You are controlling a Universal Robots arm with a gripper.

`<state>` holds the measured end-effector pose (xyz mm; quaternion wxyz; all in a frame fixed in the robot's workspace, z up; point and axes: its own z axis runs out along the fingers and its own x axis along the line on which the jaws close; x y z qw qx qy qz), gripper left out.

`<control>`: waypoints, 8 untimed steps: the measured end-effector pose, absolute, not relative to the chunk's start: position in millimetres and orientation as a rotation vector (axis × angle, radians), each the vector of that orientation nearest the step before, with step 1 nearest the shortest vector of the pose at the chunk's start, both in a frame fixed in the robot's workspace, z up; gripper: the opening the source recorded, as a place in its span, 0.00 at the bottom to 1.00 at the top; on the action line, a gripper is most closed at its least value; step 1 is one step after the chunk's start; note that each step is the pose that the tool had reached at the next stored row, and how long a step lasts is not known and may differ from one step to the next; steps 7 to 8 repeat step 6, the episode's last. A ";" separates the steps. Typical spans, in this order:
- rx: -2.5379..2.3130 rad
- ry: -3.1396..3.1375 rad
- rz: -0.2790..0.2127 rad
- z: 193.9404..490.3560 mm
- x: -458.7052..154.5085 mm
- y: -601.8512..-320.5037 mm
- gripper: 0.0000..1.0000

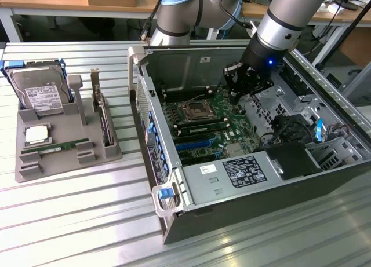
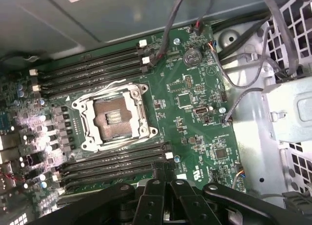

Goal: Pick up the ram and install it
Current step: 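Press down the ram until it locks into place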

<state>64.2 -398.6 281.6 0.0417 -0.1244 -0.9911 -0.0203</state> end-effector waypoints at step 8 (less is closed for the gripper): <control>-0.383 -3.034 -0.062 281.6 64.2 -398.6 0.11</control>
